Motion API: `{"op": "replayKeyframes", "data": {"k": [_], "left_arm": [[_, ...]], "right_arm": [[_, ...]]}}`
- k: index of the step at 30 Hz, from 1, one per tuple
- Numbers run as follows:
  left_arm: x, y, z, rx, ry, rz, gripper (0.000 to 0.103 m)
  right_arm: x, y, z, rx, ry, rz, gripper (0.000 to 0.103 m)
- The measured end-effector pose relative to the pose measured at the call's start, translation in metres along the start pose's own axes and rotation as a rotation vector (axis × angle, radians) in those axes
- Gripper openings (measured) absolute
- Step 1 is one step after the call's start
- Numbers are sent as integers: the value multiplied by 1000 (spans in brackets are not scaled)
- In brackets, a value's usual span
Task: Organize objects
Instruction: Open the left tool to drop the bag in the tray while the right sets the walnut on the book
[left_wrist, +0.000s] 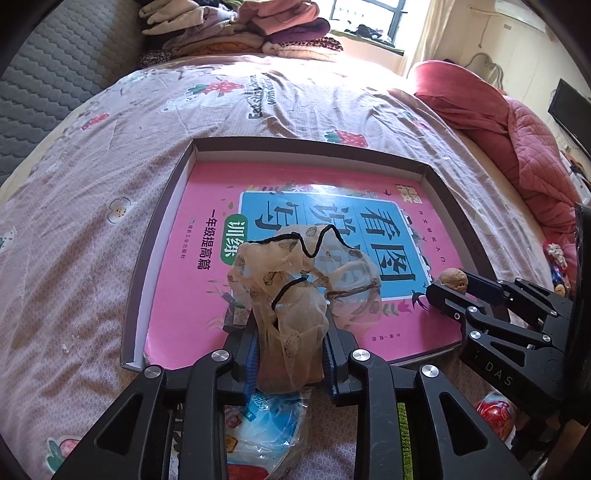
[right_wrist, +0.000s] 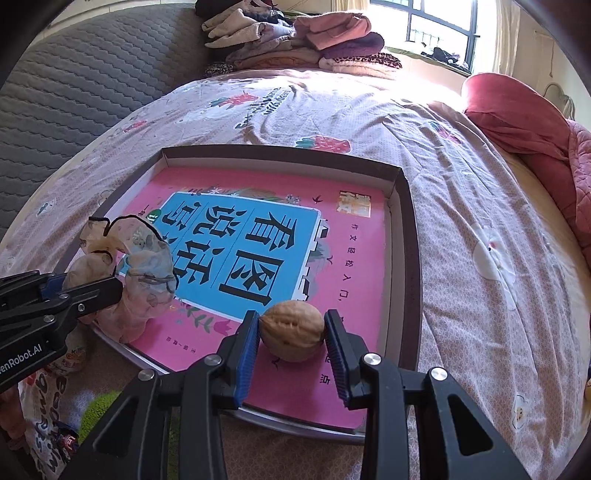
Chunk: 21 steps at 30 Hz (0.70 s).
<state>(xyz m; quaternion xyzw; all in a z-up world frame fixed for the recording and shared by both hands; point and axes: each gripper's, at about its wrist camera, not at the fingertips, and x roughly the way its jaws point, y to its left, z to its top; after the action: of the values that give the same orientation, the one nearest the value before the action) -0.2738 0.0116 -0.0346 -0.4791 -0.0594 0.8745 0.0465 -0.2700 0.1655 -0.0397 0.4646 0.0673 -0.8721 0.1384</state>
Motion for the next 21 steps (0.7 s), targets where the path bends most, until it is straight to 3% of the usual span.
{"op": "replayKeyframes", "data": {"k": [21], "left_arm": [[-12,12,9,-54,-57,13,49]], "right_arm": [[-11,0,5,8,-7,-27,36]]}}
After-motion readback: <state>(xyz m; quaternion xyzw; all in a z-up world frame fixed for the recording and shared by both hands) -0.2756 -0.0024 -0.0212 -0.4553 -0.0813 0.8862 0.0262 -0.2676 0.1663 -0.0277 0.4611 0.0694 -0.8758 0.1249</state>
